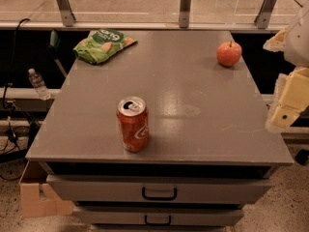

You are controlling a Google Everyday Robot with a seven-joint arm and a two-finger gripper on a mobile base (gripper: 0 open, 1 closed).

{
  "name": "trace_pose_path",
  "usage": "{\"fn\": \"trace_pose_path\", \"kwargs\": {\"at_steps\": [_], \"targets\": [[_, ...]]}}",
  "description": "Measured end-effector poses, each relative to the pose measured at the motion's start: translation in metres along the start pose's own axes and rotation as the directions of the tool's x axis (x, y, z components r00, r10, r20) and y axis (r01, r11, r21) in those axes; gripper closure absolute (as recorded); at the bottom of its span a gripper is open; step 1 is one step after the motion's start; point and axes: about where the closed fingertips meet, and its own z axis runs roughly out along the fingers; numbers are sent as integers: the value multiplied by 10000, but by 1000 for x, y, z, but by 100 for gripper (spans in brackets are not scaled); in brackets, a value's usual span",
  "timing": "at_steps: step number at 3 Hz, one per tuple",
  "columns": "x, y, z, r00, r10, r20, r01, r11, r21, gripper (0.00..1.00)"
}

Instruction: Pick apple

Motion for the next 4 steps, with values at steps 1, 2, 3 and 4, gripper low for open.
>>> {"fn": "trace_pose_path", "kwargs": {"at_steps": [1,2,3,4], "targets": [[1,-6,2,9999,37,93,-37,10000,42,0],[13,-39,28,9984,321,475,-316,9994,-113,0],[33,-101,66,9873,861,1332,-869,9962,2,0],[46,-167,110,9588,1612,2340,-1690,9855,138,0]]}}
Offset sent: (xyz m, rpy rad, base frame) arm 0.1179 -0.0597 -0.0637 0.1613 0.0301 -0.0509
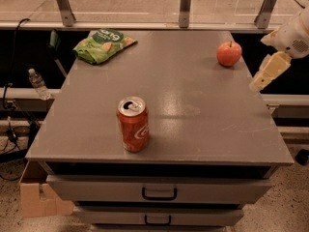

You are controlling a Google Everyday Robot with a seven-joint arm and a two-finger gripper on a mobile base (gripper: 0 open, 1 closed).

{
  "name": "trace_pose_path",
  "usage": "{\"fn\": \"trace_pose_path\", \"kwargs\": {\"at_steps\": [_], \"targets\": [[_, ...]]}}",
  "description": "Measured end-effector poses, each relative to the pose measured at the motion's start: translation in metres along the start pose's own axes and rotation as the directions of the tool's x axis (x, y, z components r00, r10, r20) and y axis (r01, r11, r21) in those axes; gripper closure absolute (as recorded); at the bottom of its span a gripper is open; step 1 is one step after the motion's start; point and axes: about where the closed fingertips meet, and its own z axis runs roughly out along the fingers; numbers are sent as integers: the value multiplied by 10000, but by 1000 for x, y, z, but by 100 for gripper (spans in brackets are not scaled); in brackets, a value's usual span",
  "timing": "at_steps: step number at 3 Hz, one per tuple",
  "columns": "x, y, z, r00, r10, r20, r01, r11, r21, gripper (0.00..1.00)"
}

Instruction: Pick apple

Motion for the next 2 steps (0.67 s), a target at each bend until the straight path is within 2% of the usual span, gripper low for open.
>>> {"fn": "trace_pose_path", "kwargs": {"at_steps": [1,2], "targets": [[6,-49,50,9922,900,862,-907,9959,49,0],[13,-88,104,9630,2056,1741,-2086,9780,-12,0]]}}
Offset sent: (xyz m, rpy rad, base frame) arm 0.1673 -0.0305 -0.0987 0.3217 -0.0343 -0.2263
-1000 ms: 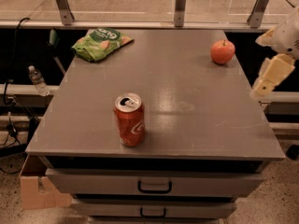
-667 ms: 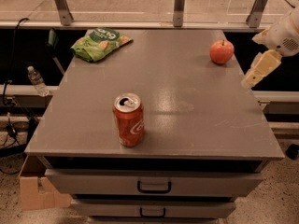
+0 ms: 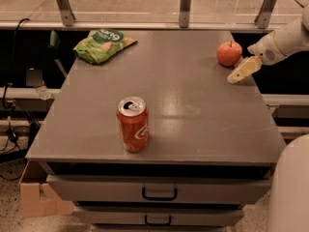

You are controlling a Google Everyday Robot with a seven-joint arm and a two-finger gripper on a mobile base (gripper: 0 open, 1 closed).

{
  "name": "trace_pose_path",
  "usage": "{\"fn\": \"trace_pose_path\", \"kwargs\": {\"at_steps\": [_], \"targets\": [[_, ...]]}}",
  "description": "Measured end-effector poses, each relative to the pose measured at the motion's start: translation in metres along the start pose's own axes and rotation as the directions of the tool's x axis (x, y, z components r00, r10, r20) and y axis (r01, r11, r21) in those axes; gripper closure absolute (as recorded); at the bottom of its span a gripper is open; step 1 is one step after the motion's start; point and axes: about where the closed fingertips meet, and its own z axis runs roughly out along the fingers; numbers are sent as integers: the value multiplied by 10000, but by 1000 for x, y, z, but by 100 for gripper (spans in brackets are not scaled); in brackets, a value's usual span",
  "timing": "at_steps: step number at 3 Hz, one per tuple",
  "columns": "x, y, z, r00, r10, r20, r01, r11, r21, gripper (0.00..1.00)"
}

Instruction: Pick apple

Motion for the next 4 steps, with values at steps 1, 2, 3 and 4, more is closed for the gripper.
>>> {"fn": "trace_pose_path", "kwargs": {"at_steps": [1,2,3,4], "targets": [[2,-19,19,9950,841,533,-846,9964,78,0],[0,-25,18,9841,1512,936,-1506,9885,-131,0],[-12,-17,10,9714,1921,1397,-1833,9803,-733,0],[-32,3,-3,9609,2026,1885,-1738,9719,-1586,0]]}}
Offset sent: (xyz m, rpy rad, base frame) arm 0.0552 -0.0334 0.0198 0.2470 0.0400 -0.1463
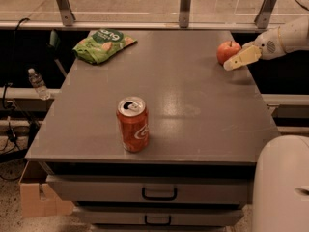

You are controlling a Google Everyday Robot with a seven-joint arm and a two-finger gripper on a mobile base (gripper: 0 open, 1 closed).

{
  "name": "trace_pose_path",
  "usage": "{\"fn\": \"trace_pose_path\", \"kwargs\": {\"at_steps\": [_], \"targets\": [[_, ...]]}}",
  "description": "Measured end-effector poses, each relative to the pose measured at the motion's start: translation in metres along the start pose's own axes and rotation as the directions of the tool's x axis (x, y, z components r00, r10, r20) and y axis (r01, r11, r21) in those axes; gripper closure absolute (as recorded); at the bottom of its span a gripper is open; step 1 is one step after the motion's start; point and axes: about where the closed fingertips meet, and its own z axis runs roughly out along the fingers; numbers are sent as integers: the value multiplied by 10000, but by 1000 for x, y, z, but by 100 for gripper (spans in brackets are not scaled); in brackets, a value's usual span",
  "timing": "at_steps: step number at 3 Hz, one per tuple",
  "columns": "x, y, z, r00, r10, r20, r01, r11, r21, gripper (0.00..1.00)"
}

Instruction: Pick apple

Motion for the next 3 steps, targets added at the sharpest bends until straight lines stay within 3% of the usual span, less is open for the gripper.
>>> {"fn": "trace_pose_path", "kwargs": {"at_steps": [1,3], "targets": [[-17,15,-2,9987,-320,399,338,9984,-451,0],[-33,-3,-7,9935,-1110,240,1090,9914,719,0]]}}
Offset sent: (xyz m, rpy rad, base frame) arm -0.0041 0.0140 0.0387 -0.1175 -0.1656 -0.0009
